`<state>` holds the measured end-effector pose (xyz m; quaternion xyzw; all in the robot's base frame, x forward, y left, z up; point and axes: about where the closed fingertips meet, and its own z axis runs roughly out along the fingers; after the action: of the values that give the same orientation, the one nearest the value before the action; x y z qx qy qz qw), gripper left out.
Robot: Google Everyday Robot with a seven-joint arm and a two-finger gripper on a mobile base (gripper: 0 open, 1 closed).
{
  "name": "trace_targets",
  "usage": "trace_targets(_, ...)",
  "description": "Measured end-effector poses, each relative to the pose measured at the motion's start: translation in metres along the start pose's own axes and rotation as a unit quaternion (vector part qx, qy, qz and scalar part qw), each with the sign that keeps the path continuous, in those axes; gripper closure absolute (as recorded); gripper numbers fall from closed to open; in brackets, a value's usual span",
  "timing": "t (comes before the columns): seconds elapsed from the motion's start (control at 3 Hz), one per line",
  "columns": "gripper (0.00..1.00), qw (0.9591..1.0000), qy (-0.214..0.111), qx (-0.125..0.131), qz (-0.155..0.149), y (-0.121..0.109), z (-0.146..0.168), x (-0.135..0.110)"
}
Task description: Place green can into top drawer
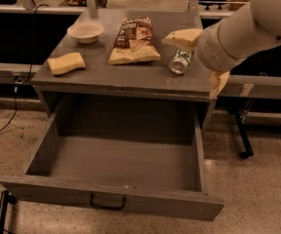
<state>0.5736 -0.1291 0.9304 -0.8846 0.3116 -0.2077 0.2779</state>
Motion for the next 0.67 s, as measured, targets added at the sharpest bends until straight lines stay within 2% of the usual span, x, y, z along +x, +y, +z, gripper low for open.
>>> trace_targets(0.33,0.0,0.9988,0.008,-0.036,-0.032,0.007,0.033,0.021)
trace_targets(0.67,0.0,0.995,0.011,-0.051,-0.085,0.002,0.067,0.055)
